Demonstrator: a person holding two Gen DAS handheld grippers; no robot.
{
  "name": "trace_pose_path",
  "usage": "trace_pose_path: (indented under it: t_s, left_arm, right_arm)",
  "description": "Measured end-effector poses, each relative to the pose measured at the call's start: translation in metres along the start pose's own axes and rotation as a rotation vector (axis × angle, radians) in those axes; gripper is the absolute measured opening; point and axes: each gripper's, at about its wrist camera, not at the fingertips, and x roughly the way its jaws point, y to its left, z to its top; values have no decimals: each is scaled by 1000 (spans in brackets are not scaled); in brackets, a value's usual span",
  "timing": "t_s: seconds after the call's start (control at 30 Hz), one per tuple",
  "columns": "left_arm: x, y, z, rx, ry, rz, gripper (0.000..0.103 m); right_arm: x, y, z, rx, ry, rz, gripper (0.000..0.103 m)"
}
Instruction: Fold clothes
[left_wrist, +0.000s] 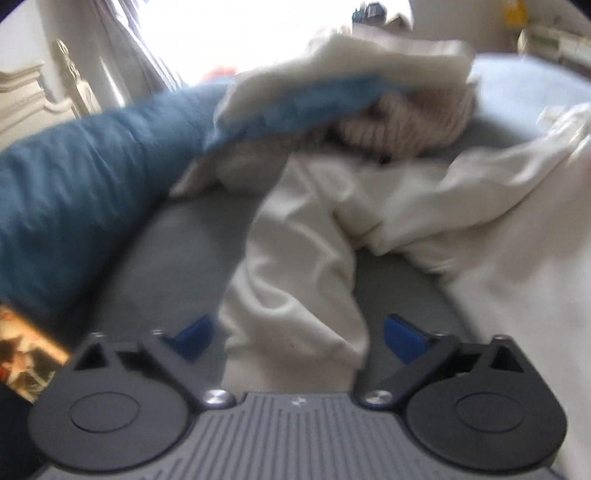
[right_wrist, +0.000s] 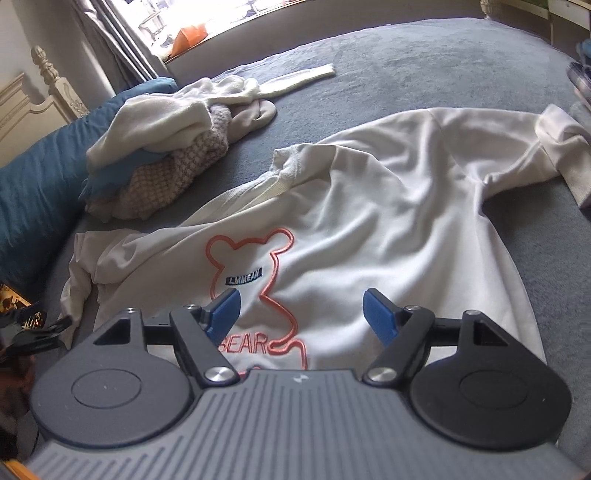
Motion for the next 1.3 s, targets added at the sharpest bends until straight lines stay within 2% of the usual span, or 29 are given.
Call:
trace_pose_path:
  t_s: [0.07,0.1,0.13,0.2,0.23,0.33,0.4,0.47,0.53,0.57,0.6,0.7,0.77,0.8,0.83,0.93,0.97,1.07,1.17,1.23,1.3]
  left_arm:
    - [7,22,3,-194,41,-37,15]
    - [4,36,4,-310,54,-68,8]
    - [-2,49,4,-392,53,-87,7]
    - [-31,72,2,-471,9,-147,7]
    - [-49,84,-2,-513,-9,-220,7]
    - [-110,123,-22,-640,-63,-508,7]
    - [-145,139,-40,-638,-98,-631,7]
    - [-175,145,-59,-579,-76,-711,7]
    - [-186,141,-83,-501,23,-717,8]
    - [-182,134,-97,-466,102,-697,12]
    - [-175,127,-111,-430,189,-673,21]
    - [-154,107,-152,-322,428,-594,33]
    - [-139,99,-172,-256,541,-533,33]
    - [-134,100,-177,-243,561,-511,36]
    - [-132,108,-173,-255,539,-498,36]
    - [-124,137,-149,-319,421,-467,49]
    - [-119,146,-135,-318,367,-471,56]
    - [-96,157,-83,-310,197,-516,67]
    - [-63,141,-34,-313,27,-594,90]
    - [-33,117,-5,-295,-49,-624,92]
    - [-3,87,20,-267,-67,-637,92]
  right_arm:
    - [-4,-4,-5,24,1,-7,75]
    - [-5,-5,-7,34,2,-9,75]
    - [-6,-7,-8,44,2,-11,75]
    - [-4,-9,-9,47,4,-11,75]
    - [-3,-10,-9,46,5,-11,75]
    - [3,-12,-6,39,5,2,76]
    - [8,-13,-4,36,7,11,76]
    - [15,-16,-3,44,16,21,76]
    - [21,-19,-4,51,24,32,76]
    - [23,-19,-5,52,26,38,76]
    - [25,-20,-5,52,26,42,76]
    - [28,-23,-7,60,24,52,77]
    - [28,-25,-7,64,28,55,77]
    - [27,-26,-7,62,29,54,77]
    - [26,-26,-6,56,29,51,77]
    - [21,-25,-2,35,19,43,77]
    - [21,-24,1,32,15,43,77]
    - [22,-17,6,35,7,54,77]
    - [28,-3,9,43,12,81,77]
    - [31,9,9,27,23,92,77]
    - [31,19,8,-8,32,90,77]
